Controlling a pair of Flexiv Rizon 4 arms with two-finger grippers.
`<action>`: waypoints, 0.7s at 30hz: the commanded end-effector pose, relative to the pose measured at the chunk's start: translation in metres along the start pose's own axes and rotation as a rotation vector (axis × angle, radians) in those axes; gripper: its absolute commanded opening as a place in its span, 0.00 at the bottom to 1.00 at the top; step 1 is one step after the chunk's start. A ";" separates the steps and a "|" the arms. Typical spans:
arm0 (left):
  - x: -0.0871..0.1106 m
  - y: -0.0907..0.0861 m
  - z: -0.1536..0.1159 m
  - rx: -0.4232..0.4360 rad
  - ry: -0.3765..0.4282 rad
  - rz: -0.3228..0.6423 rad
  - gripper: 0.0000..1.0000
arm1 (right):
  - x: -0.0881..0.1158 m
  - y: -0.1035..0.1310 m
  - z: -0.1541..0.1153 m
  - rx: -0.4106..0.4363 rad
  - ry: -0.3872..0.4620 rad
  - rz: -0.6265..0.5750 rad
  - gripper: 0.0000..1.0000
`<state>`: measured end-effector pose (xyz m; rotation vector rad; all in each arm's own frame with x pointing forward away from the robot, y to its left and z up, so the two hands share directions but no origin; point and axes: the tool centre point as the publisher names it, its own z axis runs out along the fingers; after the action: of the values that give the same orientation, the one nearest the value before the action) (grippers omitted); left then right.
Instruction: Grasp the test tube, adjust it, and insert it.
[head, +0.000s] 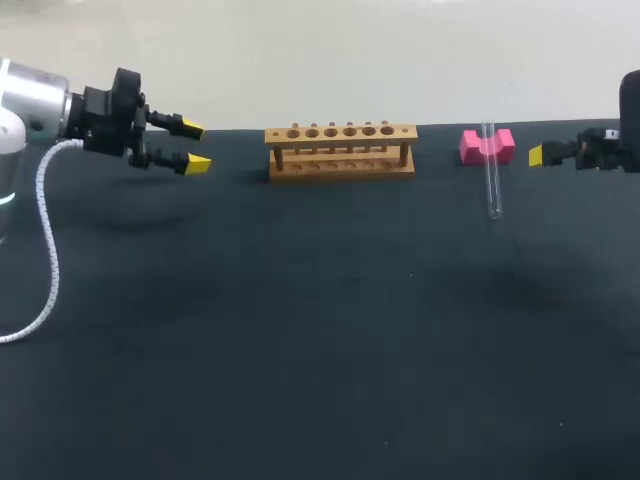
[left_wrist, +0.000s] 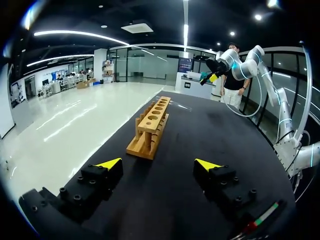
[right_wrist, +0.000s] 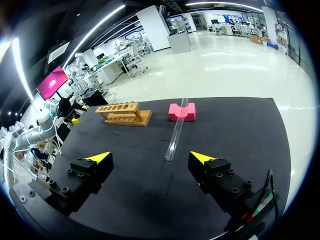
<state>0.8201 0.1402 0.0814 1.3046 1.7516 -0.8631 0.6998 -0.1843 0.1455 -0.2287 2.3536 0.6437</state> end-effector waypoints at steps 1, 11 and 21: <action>0.001 -0.003 -0.001 -0.008 -0.004 0.003 1.00 | 0.001 0.001 -0.001 0.007 -0.001 0.000 1.00; 0.001 -0.003 -0.001 -0.008 -0.004 0.003 1.00 | 0.001 0.001 -0.001 0.007 -0.001 0.000 1.00; 0.001 -0.003 -0.001 -0.008 -0.004 0.003 1.00 | -0.001 0.012 0.029 0.176 -0.024 -0.025 1.00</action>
<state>0.8195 0.1402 0.0817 1.3030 1.7521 -0.8614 0.7089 -0.1782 0.1410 -0.2446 2.3427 0.6140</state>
